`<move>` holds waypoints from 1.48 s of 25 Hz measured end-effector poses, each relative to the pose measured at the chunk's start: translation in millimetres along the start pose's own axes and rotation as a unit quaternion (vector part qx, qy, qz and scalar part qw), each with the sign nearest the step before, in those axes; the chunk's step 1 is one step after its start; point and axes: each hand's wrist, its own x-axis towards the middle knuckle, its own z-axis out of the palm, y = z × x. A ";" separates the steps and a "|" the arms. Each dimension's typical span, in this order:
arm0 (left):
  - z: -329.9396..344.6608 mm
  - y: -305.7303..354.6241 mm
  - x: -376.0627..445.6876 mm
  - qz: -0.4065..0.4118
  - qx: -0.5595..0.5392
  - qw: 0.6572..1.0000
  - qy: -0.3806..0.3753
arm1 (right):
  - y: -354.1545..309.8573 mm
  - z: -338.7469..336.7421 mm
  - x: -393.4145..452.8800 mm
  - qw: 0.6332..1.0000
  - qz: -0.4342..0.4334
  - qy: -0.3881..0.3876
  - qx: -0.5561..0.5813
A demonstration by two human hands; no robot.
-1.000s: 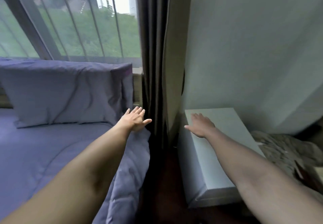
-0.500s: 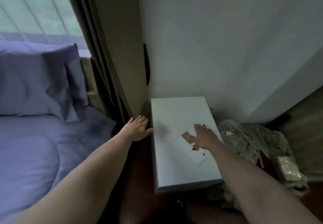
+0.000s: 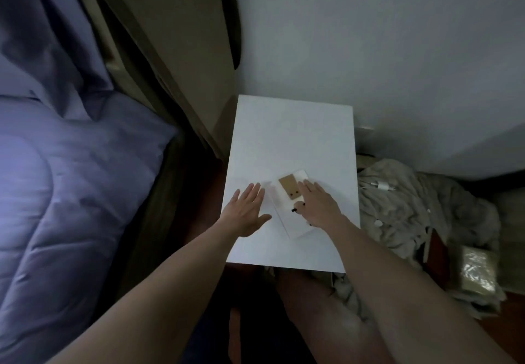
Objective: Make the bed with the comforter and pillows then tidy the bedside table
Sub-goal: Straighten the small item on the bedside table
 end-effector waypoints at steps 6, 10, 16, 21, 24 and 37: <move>36.4 22.1 52.0 -0.008 -0.005 1.000 0.022 | 9.5 20.6 44.0 0.998 -0.038 0.055 0.022; 54.4 29.3 66.5 -0.037 0.031 0.998 0.045 | 21.2 24.5 61.4 0.997 -0.041 0.045 0.048; 58.8 32.7 67.6 -0.051 0.040 0.997 0.045 | 24.9 22.6 64.7 0.996 -0.034 0.053 0.066; 59.8 32.9 68.4 -0.056 0.037 0.997 0.038 | 23.7 26.6 57.2 0.986 -0.053 0.148 0.063; 60.5 32.1 69.4 -0.054 0.037 0.997 0.036 | 23.3 27.5 55.7 0.983 -0.058 0.169 0.051; 94.9 49.5 0.5 -0.038 -0.114 0.993 0.010 | 41.6 68.4 -14.0 0.948 0.173 0.168 0.206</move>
